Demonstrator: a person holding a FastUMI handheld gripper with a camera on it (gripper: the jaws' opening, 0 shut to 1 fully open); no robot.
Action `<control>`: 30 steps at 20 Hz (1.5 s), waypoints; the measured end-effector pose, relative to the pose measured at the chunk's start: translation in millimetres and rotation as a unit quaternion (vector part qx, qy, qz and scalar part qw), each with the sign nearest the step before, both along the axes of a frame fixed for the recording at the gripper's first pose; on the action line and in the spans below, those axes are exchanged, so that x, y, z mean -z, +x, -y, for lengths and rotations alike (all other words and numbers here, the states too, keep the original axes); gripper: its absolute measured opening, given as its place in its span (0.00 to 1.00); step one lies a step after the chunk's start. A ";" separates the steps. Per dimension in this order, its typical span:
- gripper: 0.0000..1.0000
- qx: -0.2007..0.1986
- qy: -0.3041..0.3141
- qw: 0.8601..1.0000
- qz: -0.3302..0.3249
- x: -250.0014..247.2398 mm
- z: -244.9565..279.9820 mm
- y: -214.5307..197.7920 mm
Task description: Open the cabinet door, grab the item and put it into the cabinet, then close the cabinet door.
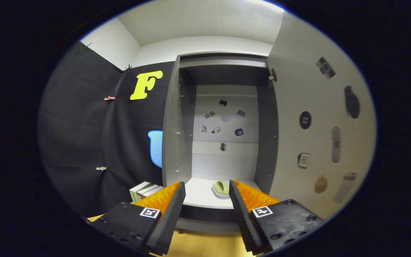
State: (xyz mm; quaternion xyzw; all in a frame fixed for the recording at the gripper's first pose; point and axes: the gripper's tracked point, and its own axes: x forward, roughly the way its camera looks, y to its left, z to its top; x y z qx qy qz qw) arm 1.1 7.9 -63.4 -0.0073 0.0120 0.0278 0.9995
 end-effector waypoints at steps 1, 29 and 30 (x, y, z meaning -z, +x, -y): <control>0.78 0.004 -0.004 1.000 0.000 -1.4 -1.1 -15.0; 0.98 0.026 -0.006 1.000 0.005 -18.5 248.2 -166.9; 0.98 0.013 0.000 1.000 0.000 -13.9 246.7 -159.7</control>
